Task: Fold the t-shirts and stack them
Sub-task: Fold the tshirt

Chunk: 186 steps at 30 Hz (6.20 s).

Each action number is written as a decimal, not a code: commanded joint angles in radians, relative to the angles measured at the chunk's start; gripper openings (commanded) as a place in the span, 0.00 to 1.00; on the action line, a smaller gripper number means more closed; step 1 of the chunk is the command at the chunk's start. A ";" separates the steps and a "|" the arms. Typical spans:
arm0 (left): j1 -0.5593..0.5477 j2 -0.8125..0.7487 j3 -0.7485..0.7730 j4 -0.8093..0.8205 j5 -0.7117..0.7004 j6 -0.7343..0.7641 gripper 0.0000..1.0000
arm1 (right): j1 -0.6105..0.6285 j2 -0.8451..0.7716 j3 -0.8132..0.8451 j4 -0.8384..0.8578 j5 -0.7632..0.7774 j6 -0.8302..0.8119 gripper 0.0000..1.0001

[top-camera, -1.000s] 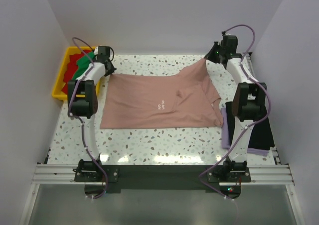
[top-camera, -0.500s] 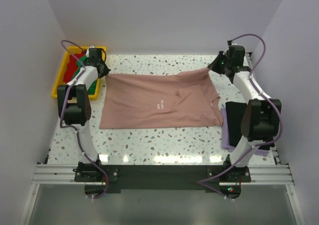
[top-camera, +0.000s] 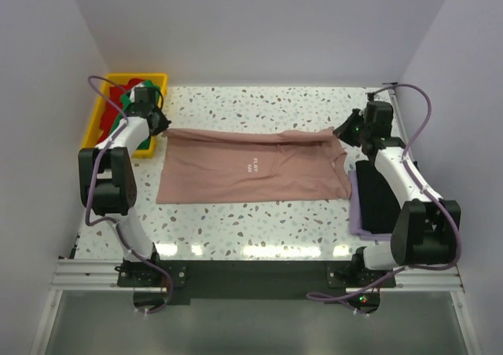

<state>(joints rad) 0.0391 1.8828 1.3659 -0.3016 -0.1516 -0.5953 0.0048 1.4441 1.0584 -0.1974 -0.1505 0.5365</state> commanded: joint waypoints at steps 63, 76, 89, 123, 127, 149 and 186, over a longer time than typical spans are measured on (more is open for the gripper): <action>-0.162 -0.171 -0.275 0.058 0.224 -0.024 0.45 | 0.325 0.345 0.124 -0.002 0.184 -0.087 0.46; -0.166 -0.160 -0.272 0.053 0.231 -0.023 0.43 | 0.351 0.150 -0.050 0.018 0.123 -0.027 0.00; -0.169 -0.154 -0.269 0.055 0.241 -0.029 0.43 | 0.469 0.032 -0.250 0.127 0.077 0.048 0.07; -0.562 0.005 -0.036 0.249 0.457 -0.008 0.49 | 0.242 0.220 0.037 -0.194 0.272 -0.061 0.40; -0.610 0.065 0.051 0.249 0.469 -0.006 0.49 | 0.242 0.156 -0.053 -0.183 0.229 -0.056 0.38; -0.765 0.269 0.257 0.177 0.527 0.028 0.47 | 0.244 -0.188 -0.270 -0.220 0.192 -0.016 0.35; -0.806 0.190 0.187 0.030 0.330 0.111 0.32 | 0.244 0.068 -0.101 -0.221 0.405 -0.052 0.17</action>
<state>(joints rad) -0.7570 2.1372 1.5566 -0.2722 0.1875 -0.5102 0.2459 1.5269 0.9337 -0.4438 0.2199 0.4850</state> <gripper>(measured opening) 0.334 0.202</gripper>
